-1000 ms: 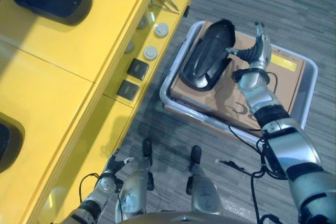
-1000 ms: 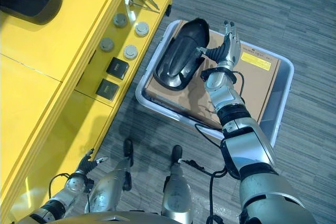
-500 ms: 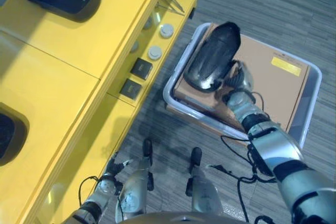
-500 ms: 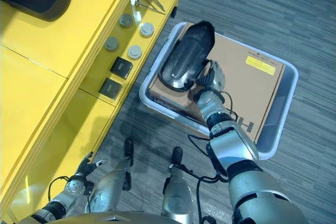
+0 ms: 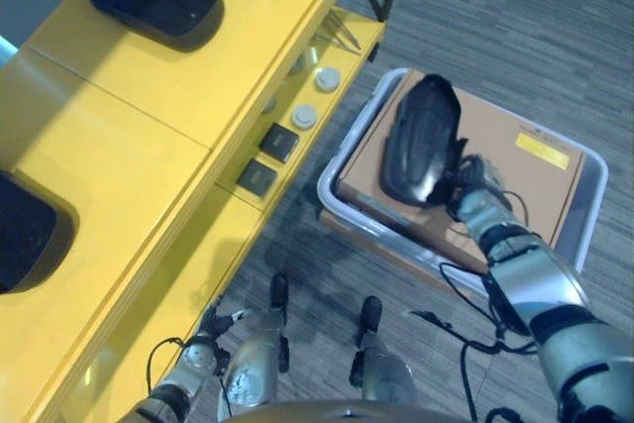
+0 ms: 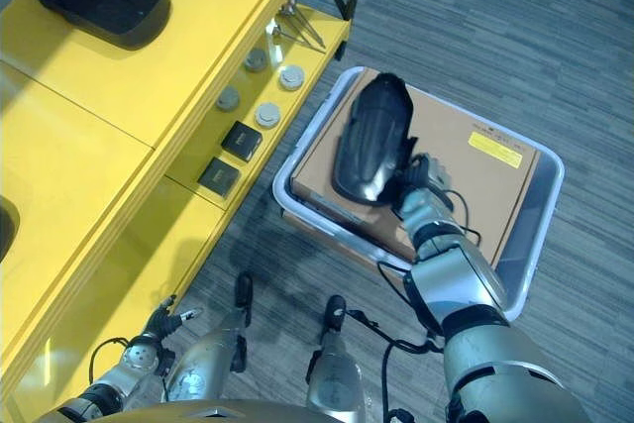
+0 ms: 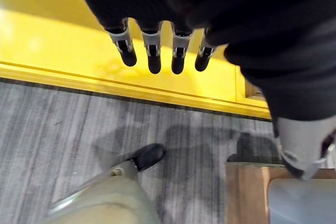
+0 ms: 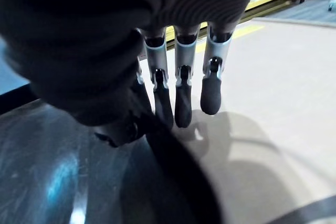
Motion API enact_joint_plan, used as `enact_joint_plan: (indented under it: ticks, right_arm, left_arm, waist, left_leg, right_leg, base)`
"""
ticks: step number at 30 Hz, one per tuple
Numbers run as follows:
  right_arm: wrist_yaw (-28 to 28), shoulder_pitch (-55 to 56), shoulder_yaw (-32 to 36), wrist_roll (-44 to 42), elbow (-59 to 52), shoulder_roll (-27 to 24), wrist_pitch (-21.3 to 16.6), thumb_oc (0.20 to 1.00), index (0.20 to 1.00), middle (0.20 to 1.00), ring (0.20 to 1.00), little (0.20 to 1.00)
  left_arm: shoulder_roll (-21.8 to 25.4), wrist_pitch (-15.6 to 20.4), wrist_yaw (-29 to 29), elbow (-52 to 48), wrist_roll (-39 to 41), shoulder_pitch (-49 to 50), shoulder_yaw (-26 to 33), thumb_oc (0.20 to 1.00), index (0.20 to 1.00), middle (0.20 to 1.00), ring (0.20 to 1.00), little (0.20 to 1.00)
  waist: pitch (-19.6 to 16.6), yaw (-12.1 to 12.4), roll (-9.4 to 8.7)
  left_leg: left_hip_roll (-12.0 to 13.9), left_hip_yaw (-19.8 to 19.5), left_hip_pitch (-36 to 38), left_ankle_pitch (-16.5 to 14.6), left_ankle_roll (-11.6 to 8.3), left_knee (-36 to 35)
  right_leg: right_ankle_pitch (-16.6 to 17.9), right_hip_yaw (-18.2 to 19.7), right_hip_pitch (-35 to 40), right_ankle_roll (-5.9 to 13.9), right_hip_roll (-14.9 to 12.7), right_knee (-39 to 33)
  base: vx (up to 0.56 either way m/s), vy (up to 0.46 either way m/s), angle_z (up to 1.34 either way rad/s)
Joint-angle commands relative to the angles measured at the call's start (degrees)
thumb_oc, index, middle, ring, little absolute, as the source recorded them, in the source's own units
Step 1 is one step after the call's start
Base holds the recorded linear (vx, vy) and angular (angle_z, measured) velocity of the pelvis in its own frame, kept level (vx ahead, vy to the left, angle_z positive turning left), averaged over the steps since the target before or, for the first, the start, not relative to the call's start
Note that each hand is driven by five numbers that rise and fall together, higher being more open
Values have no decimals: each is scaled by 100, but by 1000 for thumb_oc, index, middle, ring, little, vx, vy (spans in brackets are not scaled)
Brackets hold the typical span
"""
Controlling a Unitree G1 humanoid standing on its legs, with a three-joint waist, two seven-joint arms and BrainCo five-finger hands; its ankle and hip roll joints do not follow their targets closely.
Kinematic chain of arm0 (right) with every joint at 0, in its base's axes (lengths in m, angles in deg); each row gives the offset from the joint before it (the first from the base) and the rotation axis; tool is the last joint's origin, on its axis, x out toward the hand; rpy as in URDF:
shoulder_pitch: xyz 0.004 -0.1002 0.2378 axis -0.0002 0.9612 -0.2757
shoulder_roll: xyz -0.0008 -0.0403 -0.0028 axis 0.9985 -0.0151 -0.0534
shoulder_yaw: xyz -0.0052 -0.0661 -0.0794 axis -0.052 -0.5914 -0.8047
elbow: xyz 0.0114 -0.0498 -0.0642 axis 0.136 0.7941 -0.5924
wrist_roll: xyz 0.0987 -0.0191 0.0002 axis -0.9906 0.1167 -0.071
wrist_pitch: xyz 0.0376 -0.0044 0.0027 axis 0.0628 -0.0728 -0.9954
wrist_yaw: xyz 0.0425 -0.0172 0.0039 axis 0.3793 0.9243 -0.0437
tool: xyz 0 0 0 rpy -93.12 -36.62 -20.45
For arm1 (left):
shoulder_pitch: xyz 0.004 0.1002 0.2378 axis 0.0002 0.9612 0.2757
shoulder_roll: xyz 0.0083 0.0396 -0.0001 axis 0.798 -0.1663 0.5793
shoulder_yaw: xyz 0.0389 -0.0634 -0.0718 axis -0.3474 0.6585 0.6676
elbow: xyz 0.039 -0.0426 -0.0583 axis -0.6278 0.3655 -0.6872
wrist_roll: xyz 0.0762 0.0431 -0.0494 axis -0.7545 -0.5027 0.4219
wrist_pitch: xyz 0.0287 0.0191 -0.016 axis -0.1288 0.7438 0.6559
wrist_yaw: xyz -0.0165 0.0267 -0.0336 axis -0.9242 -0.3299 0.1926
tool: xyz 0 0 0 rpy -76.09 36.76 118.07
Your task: Move parts from the plastic box to the shelf.
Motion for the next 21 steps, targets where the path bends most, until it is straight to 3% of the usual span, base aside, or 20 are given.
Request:
enact_joint_plan:
  ticks: [1, 7, 14, 15, 18, 19, 20, 21]
  right_arm:
    - [73, -22, -229, 326, 246, -343, 18, 200, 200, 200, 200, 200]
    - [153, 787, 110, 328, -20, -724, -37, 200, 200, 200, 200, 200]
    - [192, 1284, 330, 304, -469, -844, -113, 200, 200, 200, 200, 200]
    - [29, 1463, 316, 528, -1423, -968, -176, 200, 200, 200, 200, 200]
    - [-82, 1554, 345, 697, -2040, -1055, -180, 200, 200, 200, 200, 200]
    - [-95, 1639, 378, 769, -2428, -1102, -197, 200, 200, 200, 200, 200]
    - [-121, 1881, 684, 765, -3658, -1162, -202, 200, 200, 200, 200, 200]
    - [-109, 1914, 709, 774, -3697, -1168, -182, 200, 200, 200, 200, 200]
  left_arm:
    - [148, 45, -80, 97, -150, -245, -87, 1000, 1000, 1000, 1000, 1000]
    - [364, 89, -228, -729, 56, -141, 153, 1000, 1000, 1000, 1000, 1000]
    - [570, 101, -419, -1926, 372, -45, 364, 1000, 1000, 1000, 1000, 1000]
    - [690, 146, -528, -2871, 649, 2, 457, 1000, 1000, 1000, 1000, 1000]
    - [684, 142, -607, -3153, 816, -44, 473, 1000, 1000, 1000, 1000, 1000]
    - [686, 127, -641, -3391, 930, -49, 521, 1000, 1000, 1000, 1000, 1000]
    - [641, 67, -741, -3819, 1270, -128, 552, 1000, 1000, 1000, 1000, 1000]
    - [643, 64, -743, -3821, 1273, -127, 545, 1000, 1000, 1000, 1000, 1000]
  waist:
    - [-22, 79, -133]
    - [-337, -27, -291]
    - [-584, -129, -337]
    - [-668, -232, -338]
    - [-749, -291, -343]
    - [-794, -345, -344]
    - [-890, -483, -353]
    - [-889, -468, -353]
  left_leg:
    - [96, 98, 392, -602, -351, -35]
    - [271, 174, 770, -679, -416, -35]
    - [455, 280, 1173, -701, -497, -26]
    - [545, 418, 1369, -728, -491, 2]
    - [607, 552, 1514, -754, -497, -4]
    - [637, 611, 1560, -762, -494, 1]
    - [723, 783, 1705, -774, -506, 0]
    - [726, 790, 1714, -776, -508, -1]
  right_leg:
    - [-12, 109, -48, 339, -381, 25]
    - [-215, 88, 307, 266, -238, 27]
    - [-394, 111, 646, 183, -85, 57]
    - [-441, 232, 725, 147, 26, 69]
    - [-463, 343, 784, 134, 98, 55]
    - [-473, 385, 794, 127, 127, 54]
    - [-490, 530, 806, 108, 205, 76]
    - [-491, 537, 808, 107, 208, 79]
  base:
    - [24, -102, 5]
    - [30, -88, -2]
    - [34, -87, -8]
    - [20, -74, -27]
    - [26, -64, -43]
    - [24, -94, -46]
    - [20, -70, -37]
    - [13, -83, -47]
